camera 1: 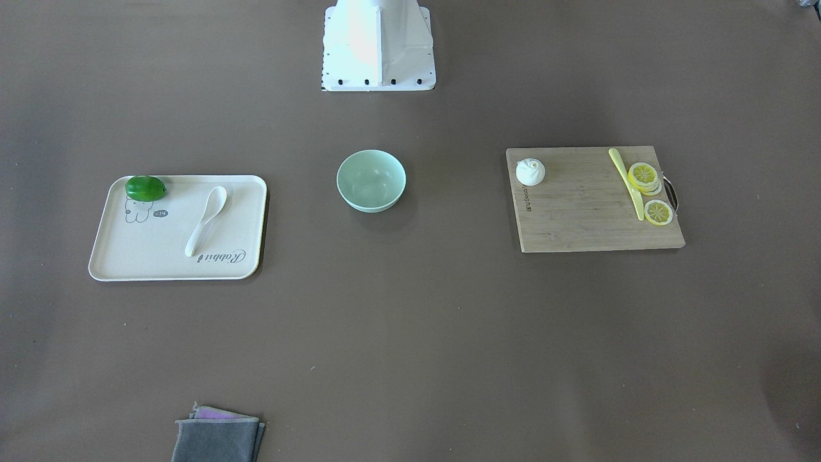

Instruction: Put spoon and bun in bowl

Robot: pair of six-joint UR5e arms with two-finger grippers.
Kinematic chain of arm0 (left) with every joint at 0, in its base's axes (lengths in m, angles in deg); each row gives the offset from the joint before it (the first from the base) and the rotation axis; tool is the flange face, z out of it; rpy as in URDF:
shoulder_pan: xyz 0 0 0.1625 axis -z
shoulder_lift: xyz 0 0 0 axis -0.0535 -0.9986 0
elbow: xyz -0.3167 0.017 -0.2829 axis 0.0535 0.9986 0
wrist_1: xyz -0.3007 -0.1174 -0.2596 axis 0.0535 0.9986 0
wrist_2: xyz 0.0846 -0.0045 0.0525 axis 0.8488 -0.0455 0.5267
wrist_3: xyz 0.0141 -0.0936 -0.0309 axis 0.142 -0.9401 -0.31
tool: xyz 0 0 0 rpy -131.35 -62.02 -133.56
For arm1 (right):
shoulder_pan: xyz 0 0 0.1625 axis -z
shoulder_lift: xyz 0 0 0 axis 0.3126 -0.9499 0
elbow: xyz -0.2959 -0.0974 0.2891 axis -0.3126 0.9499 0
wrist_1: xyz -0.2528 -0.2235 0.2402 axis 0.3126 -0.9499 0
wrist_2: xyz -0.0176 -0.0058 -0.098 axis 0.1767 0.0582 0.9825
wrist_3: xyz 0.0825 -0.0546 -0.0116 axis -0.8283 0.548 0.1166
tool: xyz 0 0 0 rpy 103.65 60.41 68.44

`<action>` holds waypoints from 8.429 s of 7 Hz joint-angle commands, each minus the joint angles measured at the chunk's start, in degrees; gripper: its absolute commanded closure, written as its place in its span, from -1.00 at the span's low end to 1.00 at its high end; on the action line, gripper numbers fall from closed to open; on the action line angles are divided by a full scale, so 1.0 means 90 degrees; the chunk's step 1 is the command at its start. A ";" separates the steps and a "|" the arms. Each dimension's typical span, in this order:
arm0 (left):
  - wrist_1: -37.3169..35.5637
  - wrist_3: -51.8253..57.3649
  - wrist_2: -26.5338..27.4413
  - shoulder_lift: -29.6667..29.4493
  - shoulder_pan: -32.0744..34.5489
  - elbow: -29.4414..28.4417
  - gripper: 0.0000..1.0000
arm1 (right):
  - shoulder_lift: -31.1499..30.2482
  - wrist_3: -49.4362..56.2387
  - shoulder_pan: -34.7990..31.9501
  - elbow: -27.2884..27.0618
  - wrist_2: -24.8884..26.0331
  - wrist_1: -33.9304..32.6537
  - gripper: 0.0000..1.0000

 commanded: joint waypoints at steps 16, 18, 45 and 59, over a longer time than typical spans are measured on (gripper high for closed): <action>0.1576 -0.2208 0.0164 -0.1432 -0.2533 -0.0248 -0.96 | 0.0676 -0.7251 0.4546 -0.0016 0.1839 0.2211 -0.96; 0.1567 -0.2208 0.0164 -0.1471 -0.2543 -0.0248 -0.96 | 0.0706 -0.7261 0.4557 0.0101 0.1907 0.2211 -0.76; 0.2045 -0.4395 0.3361 -0.0514 -0.6187 0.0992 1.00 | 0.2541 -0.8618 0.4859 -0.1148 0.2015 0.1264 1.00; 0.0789 -0.4297 0.1980 -0.2503 -0.4740 0.0368 1.00 | 0.3509 -0.8472 0.5789 -0.0090 0.2867 0.1372 -1.00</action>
